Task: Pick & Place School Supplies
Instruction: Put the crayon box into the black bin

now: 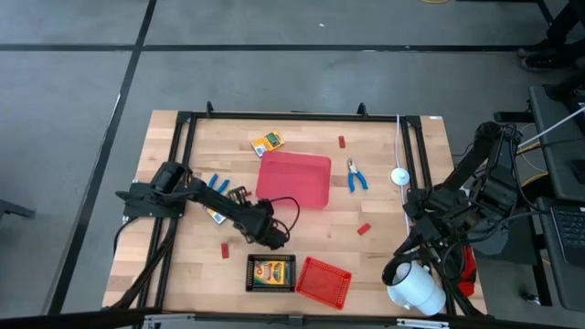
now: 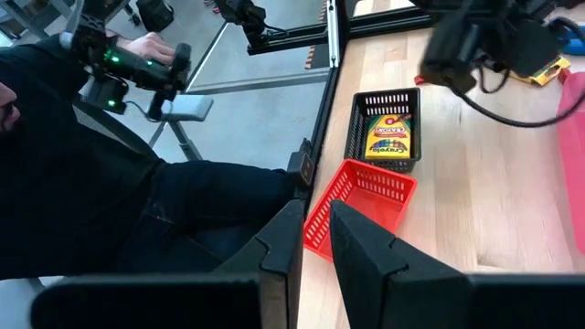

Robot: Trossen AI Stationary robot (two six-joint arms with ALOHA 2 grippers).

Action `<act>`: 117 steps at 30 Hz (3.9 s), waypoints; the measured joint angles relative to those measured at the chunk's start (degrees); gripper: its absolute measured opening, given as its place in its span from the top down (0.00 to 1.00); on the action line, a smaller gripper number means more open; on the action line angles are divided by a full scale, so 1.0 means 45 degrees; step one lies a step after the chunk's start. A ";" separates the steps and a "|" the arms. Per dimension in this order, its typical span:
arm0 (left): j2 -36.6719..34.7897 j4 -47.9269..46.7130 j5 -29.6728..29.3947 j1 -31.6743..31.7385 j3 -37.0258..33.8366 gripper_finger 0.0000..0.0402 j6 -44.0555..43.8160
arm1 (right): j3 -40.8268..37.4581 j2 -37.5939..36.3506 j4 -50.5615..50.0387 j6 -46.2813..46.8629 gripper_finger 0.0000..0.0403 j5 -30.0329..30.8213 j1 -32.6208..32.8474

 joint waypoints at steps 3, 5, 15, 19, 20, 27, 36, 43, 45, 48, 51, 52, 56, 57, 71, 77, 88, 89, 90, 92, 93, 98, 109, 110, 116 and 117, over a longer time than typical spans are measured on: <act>-0.0019 -0.0054 -0.0165 -0.0289 0.0316 1.00 -0.0341 | 0.0000 0.0000 0.0000 -0.0008 0.85 0.0000 0.0000; -0.0019 -0.0060 -0.0440 -0.0458 0.0194 1.00 -0.0714 | 0.0000 0.0000 -0.0002 -0.0056 0.85 0.0000 0.0000; -0.0019 0.0746 0.0920 -0.0690 -0.1316 0.80 -0.1681 | 0.0000 0.0012 0.0190 -0.0047 0.85 0.0000 0.0167; -0.0024 0.1077 0.1188 -0.0690 -0.1698 0.66 -0.1547 | 0.0000 0.0019 0.0244 0.0015 0.85 -0.0005 0.0170; -0.0024 0.1152 0.1246 -0.0684 -0.1837 0.63 -0.1485 | 0.0000 0.0019 0.0260 0.0015 0.85 -0.0005 0.0170; -0.0024 0.1577 0.1226 -0.0626 -0.2941 0.52 -0.1419 | 0.0000 0.0019 0.0296 0.0042 0.85 -0.0002 0.0165; -0.0068 0.1586 0.0955 -0.0400 -0.3822 0.52 -0.1345 | 0.0000 0.0019 0.0448 0.0058 0.85 0.0067 0.0165; -0.0136 0.1041 0.0782 -0.0361 -0.3912 0.58 -0.1494 | 0.0000 0.0019 0.0571 0.0053 0.85 0.0237 0.0165; -0.0136 0.1031 0.0782 -0.0345 -0.3908 0.65 -0.1517 | 0.0000 0.0024 0.0568 0.0049 0.85 0.0330 0.0165; -0.0136 0.0992 0.0787 -0.0340 -0.3900 0.79 -0.1612 | 0.0000 0.0024 0.0573 0.0049 0.85 0.0337 0.0165; -0.0136 0.0954 0.0812 -0.0340 -0.3900 0.94 -0.1733 | 0.0000 0.0024 0.0573 0.0049 0.85 0.0335 0.0165; -0.0141 0.0986 0.0904 -0.0340 -0.3900 0.97 -0.1750 | 0.0000 0.0024 0.0573 0.0049 0.85 0.0335 0.0165; -0.0214 0.0966 0.1263 -0.0416 -0.3890 0.99 -0.1734 | 0.0000 0.0024 0.0573 0.0049 0.85 0.0335 0.0165; -0.0219 0.0944 0.1263 -0.0452 -0.3890 0.99 -0.1750 | 0.0000 0.0024 0.0573 0.0049 0.85 0.0335 0.0165; -0.0850 0.2607 0.1354 -0.0604 -0.4583 0.84 -0.1886 | 0.0000 0.0024 0.0568 -0.0053 0.85 0.0340 0.0165; -0.0884 0.2674 0.1133 -0.0364 -0.5317 0.74 -0.1881 | 0.0000 0.0024 0.0568 0.0005 0.85 0.0434 0.0160; -0.0826 0.1987 0.0932 -0.0178 -0.5571 0.69 -0.1988 | 0.0000 0.0024 0.0573 0.0001 0.85 0.0434 0.0155; -0.0812 0.1829 0.0966 -0.0148 -0.5658 0.69 -0.2053 | 0.0000 0.0024 0.0573 0.0006 0.85 0.0437 0.0155; -0.0806 0.1671 0.0973 -0.0114 -0.5737 0.69 -0.2099 | 0.0000 0.0024 0.0573 0.0010 0.85 0.0433 0.0155; -0.0806 0.1630 0.0992 -0.0059 -0.5908 0.69 -0.2133 | 0.0000 0.0024 0.0574 0.0010 0.85 0.0433 0.0155; -0.0806 0.1633 0.1016 -0.0022 -0.5989 0.69 -0.2133 | 0.0000 0.0024 0.0576 0.0015 0.85 0.0432 0.0155; -0.0806 0.1517 0.0952 0.0084 -0.6076 0.72 -0.2088 | 0.0000 0.0024 0.0578 0.0019 0.85 0.0437 0.0155; -0.0806 0.1481 0.0736 -0.0035 -0.6024 0.99 -0.2133 | 0.0000 0.0024 0.0578 0.0044 0.85 0.0670 0.0155; -0.0806 0.1454 0.0729 -0.0081 -0.5975 0.99 -0.2135 | 0.0000 0.0024 0.0578 0.0044 0.85 0.0670 0.0155; -0.0814 0.1362 0.0766 -0.0403 -0.5345 1.00 -0.2175 | 0.0000 0.0024 0.0578 0.0044 0.85 0.0703 0.0155; -0.0818 0.1362 0.0789 -0.0466 -0.5185 1.00 -0.2130 | 0.0000 0.0024 0.0578 0.0043 0.85 0.0754 0.0155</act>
